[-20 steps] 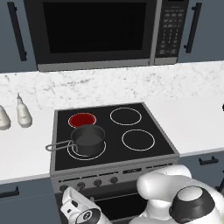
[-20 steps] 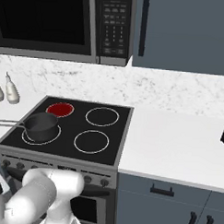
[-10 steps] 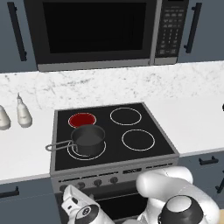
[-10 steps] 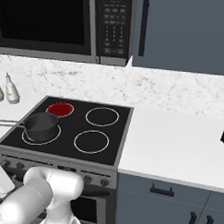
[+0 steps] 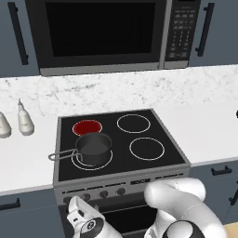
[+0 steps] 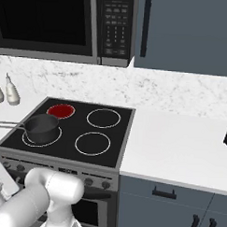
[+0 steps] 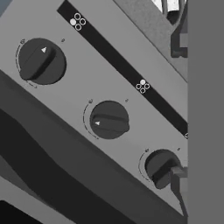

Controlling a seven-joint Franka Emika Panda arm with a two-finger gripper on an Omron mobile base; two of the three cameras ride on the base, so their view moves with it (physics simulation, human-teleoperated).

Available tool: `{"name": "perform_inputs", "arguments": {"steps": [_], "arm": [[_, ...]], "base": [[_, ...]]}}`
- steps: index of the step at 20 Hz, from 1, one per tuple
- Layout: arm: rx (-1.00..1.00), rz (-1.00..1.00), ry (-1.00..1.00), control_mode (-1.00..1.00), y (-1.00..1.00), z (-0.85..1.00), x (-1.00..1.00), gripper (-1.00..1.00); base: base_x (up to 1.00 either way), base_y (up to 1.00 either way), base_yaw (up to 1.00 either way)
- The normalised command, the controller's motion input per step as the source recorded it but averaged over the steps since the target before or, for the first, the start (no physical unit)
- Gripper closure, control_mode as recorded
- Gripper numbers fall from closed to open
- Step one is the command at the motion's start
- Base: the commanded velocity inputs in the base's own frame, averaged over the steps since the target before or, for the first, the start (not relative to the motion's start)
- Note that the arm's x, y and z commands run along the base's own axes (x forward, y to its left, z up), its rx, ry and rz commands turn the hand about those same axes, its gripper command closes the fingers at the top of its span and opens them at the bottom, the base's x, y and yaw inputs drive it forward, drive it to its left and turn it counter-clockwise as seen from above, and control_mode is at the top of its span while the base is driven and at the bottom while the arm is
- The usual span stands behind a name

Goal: Turn off the rear left burner of the stove.

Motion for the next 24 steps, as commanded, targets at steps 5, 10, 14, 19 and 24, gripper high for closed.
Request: {"name": "perform_inputs", "arguments": {"steps": [5,10,14,19,24], "arm": [[0.11,0.00,-0.08,-1.00,0.00,-0.17,0.08,-1.00],[0.11,0.00,-0.05,-1.00,0.00,-0.12,0.24,-1.00],[0.09,0.01,-0.04,-1.00,0.00,-0.16,0.20,-1.00],[0.05,0.03,-0.02,-1.00,0.10,-0.21,0.02,-1.00],[0.00,0.03,0.00,-1.00,0.21,-0.19,0.02,-1.00]], "base": [[0.00,0.00,0.00],[0.00,0.00,0.00],[0.00,0.00,0.00],[0.00,0.00,0.00],[0.00,0.00,0.00]]}}
